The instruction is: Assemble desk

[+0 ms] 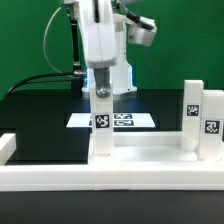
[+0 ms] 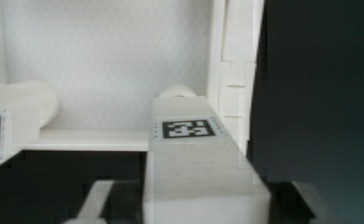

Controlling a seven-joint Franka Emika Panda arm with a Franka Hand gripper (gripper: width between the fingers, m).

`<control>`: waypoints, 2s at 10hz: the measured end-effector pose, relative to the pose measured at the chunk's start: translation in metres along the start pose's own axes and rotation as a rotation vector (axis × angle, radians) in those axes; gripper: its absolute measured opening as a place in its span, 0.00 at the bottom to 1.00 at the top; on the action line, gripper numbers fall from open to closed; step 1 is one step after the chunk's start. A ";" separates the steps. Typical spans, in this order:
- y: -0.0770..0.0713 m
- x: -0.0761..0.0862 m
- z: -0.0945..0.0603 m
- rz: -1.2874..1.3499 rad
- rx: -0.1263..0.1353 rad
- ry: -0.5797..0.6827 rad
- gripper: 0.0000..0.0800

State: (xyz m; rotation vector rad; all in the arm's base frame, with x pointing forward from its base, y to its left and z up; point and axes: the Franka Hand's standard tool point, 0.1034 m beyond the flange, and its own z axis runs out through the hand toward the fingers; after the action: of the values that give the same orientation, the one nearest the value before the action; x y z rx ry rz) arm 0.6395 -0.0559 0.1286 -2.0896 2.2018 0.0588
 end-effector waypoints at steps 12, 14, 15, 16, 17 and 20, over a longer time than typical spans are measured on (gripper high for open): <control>0.003 0.001 0.008 -0.725 -0.010 0.008 0.81; 0.006 0.005 0.012 -1.034 -0.024 -0.010 0.81; 0.008 0.002 0.017 -1.145 -0.035 -0.032 0.81; 0.010 -0.002 0.019 -1.195 -0.035 -0.035 0.81; 0.010 0.001 0.019 -1.255 -0.035 -0.034 0.81; 0.011 0.002 0.019 -1.253 -0.037 -0.034 0.53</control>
Offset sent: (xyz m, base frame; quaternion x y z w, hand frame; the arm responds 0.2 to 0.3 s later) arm 0.0000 0.0000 0.0000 0.0000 0.0000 -0.0650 0.9979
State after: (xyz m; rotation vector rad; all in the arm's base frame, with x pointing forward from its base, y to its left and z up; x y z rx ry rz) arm 0.6298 -0.0549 0.1093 -2.9830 0.5537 0.0242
